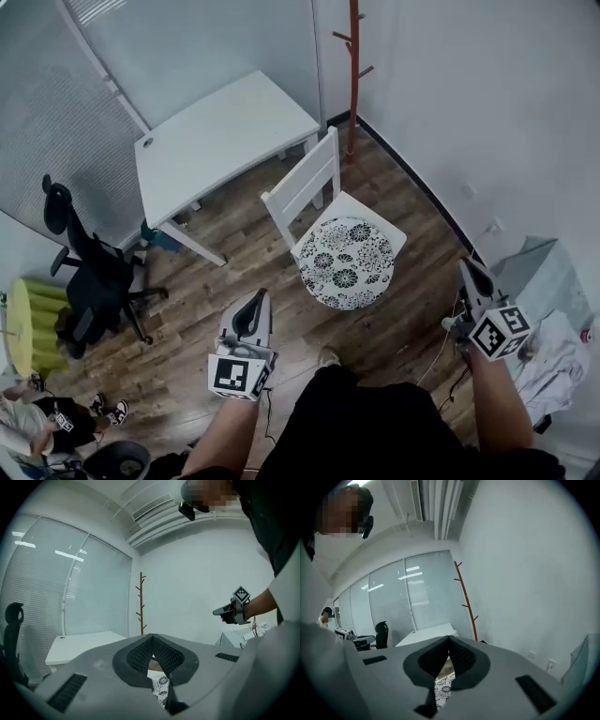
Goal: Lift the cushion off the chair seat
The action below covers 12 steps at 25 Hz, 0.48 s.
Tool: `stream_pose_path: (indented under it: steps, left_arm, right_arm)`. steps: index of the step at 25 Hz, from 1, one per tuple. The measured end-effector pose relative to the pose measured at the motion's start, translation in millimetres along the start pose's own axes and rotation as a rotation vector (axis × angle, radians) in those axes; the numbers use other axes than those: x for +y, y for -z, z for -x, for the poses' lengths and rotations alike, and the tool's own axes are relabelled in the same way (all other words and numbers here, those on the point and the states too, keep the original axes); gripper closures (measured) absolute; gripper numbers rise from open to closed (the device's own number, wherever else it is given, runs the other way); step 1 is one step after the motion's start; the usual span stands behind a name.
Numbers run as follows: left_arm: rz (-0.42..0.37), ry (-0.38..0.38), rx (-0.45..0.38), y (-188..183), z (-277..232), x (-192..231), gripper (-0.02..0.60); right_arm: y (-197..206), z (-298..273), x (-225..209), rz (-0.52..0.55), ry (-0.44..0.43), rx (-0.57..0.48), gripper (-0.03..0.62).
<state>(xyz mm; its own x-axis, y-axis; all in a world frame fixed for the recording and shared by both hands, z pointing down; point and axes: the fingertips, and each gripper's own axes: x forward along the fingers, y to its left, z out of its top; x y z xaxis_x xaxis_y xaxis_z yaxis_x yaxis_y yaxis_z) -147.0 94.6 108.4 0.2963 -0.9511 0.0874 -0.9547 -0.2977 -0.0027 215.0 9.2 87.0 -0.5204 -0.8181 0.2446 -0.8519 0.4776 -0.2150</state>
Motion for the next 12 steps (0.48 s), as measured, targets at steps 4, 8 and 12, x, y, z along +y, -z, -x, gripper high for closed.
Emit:
stream_pose_path:
  steps: [4,8,12]
  left_arm:
    - [0.014,0.036,0.014,2,-30,10,0.578]
    - [0.009,0.044,0.012,-5,-54,11,0.578]
    - [0.003,0.020,0.019,-8,-65,10,0.578]
  right_arm:
    - [-7,-18,-5,0.008,0.017,0.010,0.586]
    - [0,-30,-22,-0.011,0.038,0.025,0.586]
    - [6,-47,-40,-0.027,0.025,0.042,0.586]
